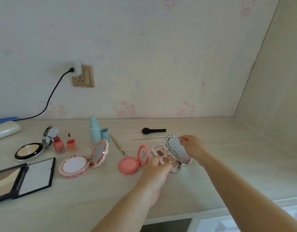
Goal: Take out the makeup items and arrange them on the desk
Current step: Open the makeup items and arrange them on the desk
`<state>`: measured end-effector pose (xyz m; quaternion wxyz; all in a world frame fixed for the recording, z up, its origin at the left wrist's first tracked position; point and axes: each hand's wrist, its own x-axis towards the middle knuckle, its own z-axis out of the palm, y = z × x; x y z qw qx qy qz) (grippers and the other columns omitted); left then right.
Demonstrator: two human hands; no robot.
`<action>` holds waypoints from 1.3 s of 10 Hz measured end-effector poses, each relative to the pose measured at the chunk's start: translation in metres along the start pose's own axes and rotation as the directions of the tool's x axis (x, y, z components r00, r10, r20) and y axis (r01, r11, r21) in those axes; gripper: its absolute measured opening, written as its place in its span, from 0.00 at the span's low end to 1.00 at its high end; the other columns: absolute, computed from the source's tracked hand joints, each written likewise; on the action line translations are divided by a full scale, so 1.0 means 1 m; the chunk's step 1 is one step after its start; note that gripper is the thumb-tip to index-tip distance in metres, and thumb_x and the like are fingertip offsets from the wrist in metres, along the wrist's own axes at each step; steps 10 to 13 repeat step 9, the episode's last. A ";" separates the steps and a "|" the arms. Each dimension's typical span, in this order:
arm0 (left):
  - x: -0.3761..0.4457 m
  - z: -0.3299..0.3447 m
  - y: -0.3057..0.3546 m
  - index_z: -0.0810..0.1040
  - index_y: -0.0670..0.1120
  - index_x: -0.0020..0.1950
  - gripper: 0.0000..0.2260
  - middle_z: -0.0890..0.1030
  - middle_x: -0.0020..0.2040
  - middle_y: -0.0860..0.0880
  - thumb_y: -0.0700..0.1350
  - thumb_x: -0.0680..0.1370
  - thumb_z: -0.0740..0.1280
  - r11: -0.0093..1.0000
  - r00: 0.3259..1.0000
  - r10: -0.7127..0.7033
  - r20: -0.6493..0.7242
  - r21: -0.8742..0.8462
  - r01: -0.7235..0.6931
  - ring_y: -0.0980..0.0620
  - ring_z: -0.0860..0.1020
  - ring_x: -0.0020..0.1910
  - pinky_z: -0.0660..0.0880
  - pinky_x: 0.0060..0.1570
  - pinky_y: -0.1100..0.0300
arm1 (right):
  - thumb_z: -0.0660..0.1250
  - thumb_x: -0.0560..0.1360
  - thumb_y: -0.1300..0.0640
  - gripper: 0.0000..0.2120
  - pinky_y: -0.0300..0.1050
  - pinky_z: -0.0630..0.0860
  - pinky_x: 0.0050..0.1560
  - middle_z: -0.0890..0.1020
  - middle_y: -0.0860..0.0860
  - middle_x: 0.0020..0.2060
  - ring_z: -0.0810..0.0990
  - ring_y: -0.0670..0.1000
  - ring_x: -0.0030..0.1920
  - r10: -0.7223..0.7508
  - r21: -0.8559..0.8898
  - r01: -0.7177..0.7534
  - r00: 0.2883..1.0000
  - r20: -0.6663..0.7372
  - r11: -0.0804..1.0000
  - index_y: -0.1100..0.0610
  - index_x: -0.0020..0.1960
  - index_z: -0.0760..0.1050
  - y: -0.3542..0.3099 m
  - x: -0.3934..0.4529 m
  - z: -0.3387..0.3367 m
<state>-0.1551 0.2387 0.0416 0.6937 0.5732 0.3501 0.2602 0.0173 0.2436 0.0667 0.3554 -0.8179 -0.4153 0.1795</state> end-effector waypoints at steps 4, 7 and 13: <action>0.001 -0.007 0.000 0.81 0.47 0.53 0.24 0.83 0.48 0.51 0.47 0.58 0.66 0.999 1.000 0.005 0.029 -0.044 -0.003 0.54 0.75 0.45 0.69 0.52 0.59 | 0.55 0.79 0.57 0.15 0.44 0.66 0.43 0.79 0.63 0.56 0.77 0.62 0.46 -0.032 0.030 0.032 0.999 0.001 0.999 0.61 0.56 0.77 0.002 -0.001 0.002; 0.007 -0.012 0.002 0.78 0.41 0.48 0.18 0.76 0.47 0.47 0.42 0.60 0.65 0.996 0.998 -0.058 0.008 -0.068 0.058 0.51 0.72 0.44 0.69 0.46 0.58 | 0.54 0.80 0.56 0.16 0.51 0.72 0.58 0.80 0.59 0.57 0.77 0.60 0.57 -0.010 0.068 0.012 1.000 -0.026 0.998 0.59 0.59 0.77 -0.004 -0.010 0.003; 0.006 -0.017 0.001 0.77 0.40 0.59 0.25 0.79 0.52 0.47 0.44 0.63 0.66 0.996 0.998 -0.053 0.040 -0.069 0.056 0.53 0.74 0.46 0.72 0.41 0.63 | 0.54 0.80 0.46 0.24 0.46 0.67 0.44 0.74 0.57 0.37 0.72 0.55 0.39 0.014 0.093 -0.012 1.000 -0.022 0.996 0.67 0.56 0.74 -0.002 -0.012 0.001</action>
